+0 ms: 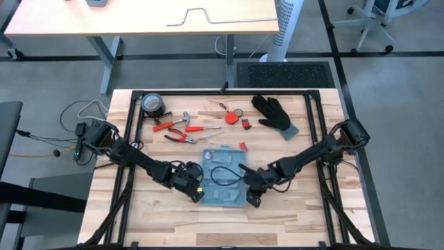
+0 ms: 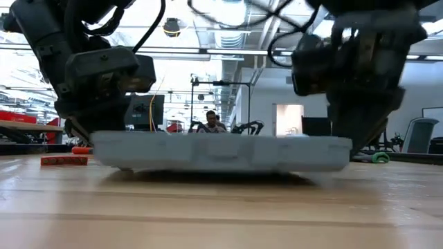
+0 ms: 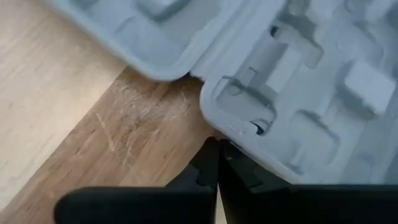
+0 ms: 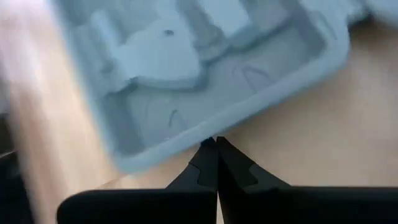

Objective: Prefit tool cases
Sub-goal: Put the left orange screwdriver bits into the gray prefit tool case

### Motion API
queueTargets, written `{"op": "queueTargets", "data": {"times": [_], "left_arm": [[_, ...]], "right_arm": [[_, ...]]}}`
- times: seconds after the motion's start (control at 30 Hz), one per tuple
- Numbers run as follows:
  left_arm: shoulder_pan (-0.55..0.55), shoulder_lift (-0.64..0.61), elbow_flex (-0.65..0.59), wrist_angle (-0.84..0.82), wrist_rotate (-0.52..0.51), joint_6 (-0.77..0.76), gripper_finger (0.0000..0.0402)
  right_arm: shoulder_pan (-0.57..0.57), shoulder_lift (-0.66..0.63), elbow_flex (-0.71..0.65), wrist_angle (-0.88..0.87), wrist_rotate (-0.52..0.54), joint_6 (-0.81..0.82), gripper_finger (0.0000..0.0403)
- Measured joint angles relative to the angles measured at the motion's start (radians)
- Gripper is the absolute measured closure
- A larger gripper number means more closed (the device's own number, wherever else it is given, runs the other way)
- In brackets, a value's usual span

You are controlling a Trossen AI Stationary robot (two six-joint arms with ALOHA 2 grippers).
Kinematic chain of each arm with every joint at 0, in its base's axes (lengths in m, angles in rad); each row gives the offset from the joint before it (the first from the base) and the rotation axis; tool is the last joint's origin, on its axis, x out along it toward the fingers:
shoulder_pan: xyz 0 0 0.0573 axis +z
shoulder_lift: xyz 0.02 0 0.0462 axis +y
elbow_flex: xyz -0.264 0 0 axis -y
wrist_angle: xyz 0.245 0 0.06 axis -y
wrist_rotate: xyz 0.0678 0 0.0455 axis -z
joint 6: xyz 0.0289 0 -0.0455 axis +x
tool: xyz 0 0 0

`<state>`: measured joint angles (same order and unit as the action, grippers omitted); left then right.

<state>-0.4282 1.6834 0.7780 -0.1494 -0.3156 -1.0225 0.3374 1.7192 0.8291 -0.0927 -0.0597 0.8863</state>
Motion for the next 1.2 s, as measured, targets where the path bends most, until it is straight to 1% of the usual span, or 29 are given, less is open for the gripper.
{"op": "queueTargets", "data": {"times": [0.07, 0.17, 0.3, 0.43, 0.53, 0.7, 0.8, 0.87, 0.97, 1.1, 1.2], "left_arm": [[0.000, -0.002, 0.000, -0.010, -0.002, 0.002, 0.0402], [0.000, -0.002, 0.000, -0.012, -0.002, 0.004, 0.0401], [-0.012, -0.002, 0.000, -0.011, -0.004, -0.017, 0.0401], [-0.036, -0.002, 0.000, -0.012, -0.012, -0.052, 0.0401], [-0.050, -0.002, 0.000, -0.013, -0.013, -0.067, 0.0401], [-0.057, -0.002, -0.001, -0.018, -0.012, -0.076, 0.0401], [-0.062, -0.011, -0.001, -0.022, -0.010, -0.080, 0.0401], [-0.066, -0.032, -0.003, -0.038, 0.004, -0.082, 0.0401], [-0.076, -0.113, -0.004, -0.088, -0.013, -0.085, 0.0401], [-0.104, -0.279, -0.003, -0.195, -0.113, -0.102, 0.0401], [-0.127, -0.434, -0.003, -0.230, -0.193, -0.078, 0.0401]], "right_arm": [[0.025, 0.000, 0.002, 0.036, -0.015, 0.008, 0.0402], [0.056, 0.005, 0.002, 0.063, -0.006, 0.048, 0.0402], [0.066, 0.005, 0.002, 0.038, 0.021, 0.064, 0.0403], [0.044, 0.005, 0.002, -0.016, 0.034, 0.058, 0.0403], [0.020, 0.005, 0.001, -0.033, 0.034, 0.020, 0.0403], [-0.042, 0.005, 0.001, -0.002, -0.032, -0.056, 0.0403], [-0.066, -0.004, 0.001, -0.064, -0.037, -0.075, 0.0403], [-0.070, -0.037, 0.000, -0.144, -0.028, -0.084, 0.0403], [-0.063, -0.141, 0.000, -0.233, 0.001, -0.118, 0.0403], [-0.065, -0.319, 0.000, -0.346, 0.035, -0.129, 0.0403], [-0.065, -0.465, 0.000, -0.389, 0.076, -0.128, 0.0403]]}}
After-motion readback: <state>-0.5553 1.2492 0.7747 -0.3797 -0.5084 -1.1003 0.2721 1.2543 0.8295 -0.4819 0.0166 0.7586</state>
